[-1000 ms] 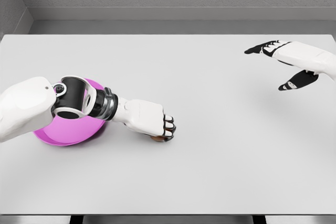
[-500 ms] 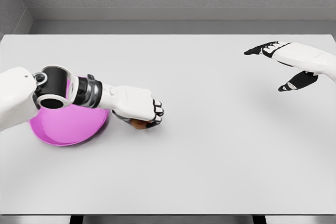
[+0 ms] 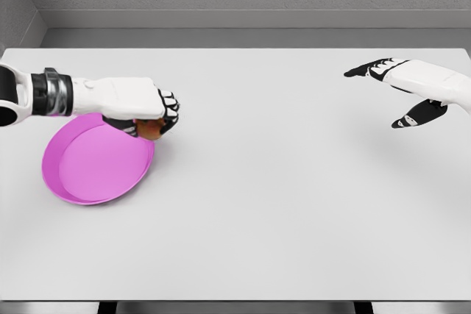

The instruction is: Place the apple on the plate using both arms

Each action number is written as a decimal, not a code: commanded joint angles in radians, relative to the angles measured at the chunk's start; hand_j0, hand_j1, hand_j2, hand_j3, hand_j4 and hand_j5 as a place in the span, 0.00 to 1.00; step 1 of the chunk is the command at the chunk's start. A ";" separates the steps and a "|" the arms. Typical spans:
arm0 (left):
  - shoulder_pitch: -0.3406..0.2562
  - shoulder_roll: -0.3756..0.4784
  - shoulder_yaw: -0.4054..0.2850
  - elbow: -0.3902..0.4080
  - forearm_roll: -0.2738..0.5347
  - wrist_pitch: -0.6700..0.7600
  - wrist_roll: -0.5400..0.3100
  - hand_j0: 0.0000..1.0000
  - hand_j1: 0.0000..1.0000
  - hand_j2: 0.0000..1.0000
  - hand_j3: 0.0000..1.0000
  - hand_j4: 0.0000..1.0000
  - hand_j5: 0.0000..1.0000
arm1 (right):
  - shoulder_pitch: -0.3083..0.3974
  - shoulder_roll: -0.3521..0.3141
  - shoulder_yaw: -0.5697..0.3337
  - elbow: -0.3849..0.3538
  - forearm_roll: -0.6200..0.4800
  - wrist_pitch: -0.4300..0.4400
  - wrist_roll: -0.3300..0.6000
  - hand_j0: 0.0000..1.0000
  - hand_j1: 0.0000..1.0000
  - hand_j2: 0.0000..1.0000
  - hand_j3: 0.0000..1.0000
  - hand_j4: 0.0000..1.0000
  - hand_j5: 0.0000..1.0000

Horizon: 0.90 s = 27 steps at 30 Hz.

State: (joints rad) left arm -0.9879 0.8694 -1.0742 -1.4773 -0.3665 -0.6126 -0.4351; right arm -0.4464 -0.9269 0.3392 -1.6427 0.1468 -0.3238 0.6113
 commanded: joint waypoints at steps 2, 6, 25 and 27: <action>0.003 0.043 0.019 0.117 0.018 0.002 -0.001 0.00 0.00 0.00 0.00 0.00 0.00 | 0.000 -0.001 0.000 0.000 -0.004 0.002 0.000 1.00 1.00 1.00 1.00 1.00 1.00; 0.041 0.063 0.017 0.161 -0.011 0.002 -0.010 0.00 0.00 0.00 0.00 0.00 0.00 | 0.000 0.000 0.000 0.001 -0.004 0.002 0.000 1.00 1.00 1.00 1.00 1.00 1.00; 0.083 0.082 0.022 0.153 0.046 0.002 -0.001 1.00 1.00 1.00 1.00 1.00 1.00 | 0.000 0.003 0.000 0.009 -0.004 0.002 0.000 1.00 1.00 1.00 1.00 1.00 1.00; 0.086 0.100 0.054 0.158 0.073 0.002 -0.002 1.00 1.00 1.00 1.00 1.00 1.00 | 0.000 0.002 0.000 0.008 -0.004 0.002 0.000 1.00 1.00 1.00 1.00 1.00 1.00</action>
State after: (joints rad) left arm -0.9020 0.9577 -1.0399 -1.3245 -0.3272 -0.6128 -0.4384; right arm -0.4449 -0.9230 0.3392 -1.6354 0.1468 -0.3238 0.6113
